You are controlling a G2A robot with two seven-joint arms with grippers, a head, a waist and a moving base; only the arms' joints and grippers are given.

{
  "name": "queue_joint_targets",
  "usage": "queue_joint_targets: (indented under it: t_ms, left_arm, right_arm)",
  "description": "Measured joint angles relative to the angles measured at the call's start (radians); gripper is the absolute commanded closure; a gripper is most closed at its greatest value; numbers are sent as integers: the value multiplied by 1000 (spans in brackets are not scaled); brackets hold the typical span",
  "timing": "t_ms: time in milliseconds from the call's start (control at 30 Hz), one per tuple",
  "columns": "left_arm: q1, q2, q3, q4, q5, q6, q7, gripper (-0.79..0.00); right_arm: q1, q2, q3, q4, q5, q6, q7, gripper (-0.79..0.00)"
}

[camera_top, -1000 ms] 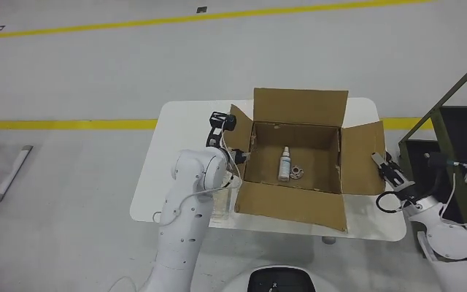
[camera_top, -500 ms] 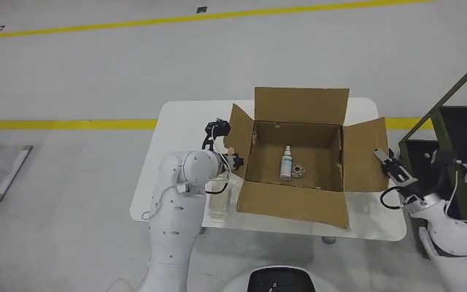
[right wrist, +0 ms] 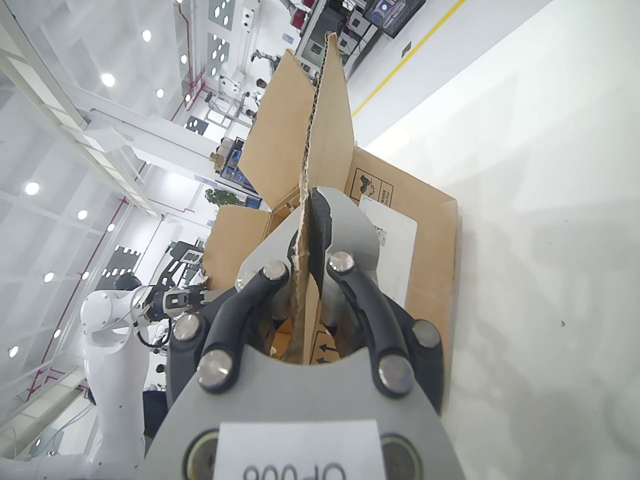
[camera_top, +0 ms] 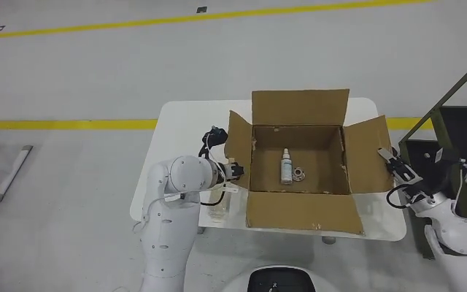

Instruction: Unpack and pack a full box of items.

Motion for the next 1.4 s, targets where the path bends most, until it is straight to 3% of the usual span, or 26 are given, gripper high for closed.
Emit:
queue_joint_targets:
  t_ms: [333, 867, 933, 1033, 1067, 1100, 1133, 1400]
  left_arm:
    - [51, 16, 21, -23, -8, 35, -13, 0]
    - [41, 43, -2, 49, 11, 40, 22, 0]
    - [39, 47, -4, 53, 11, 36, 24, -215]
    - [39, 51, -6, 52, 8, 37, 24, -234]
    - [39, 53, -6, 51, 9, 37, 25, -360]
    - [40, 54, -7, 50, 10, 37, 27, -637]
    - [40, 56, -7, 48, 12, 38, 28, -785]
    - [24, 70, 1, -4, 56, 19, 33, -785]
  right_arm:
    - [13, 7, -13, 14, -66, 20, 35, 0]
    - [22, 9, -37, 58, -117, 27, 11, 0]
    - [24, 10, -40, 62, -121, 31, 9, 0]
    - [24, 10, -42, 64, -124, 31, 5, 0]
    - [24, 11, -43, 64, -125, 31, 5, 0]
    - [24, 11, -43, 64, -127, 31, 4, 0]
    - [24, 11, -43, 65, -128, 31, 4, 0]
    - [23, 13, -45, 69, -134, 32, -1, 0]
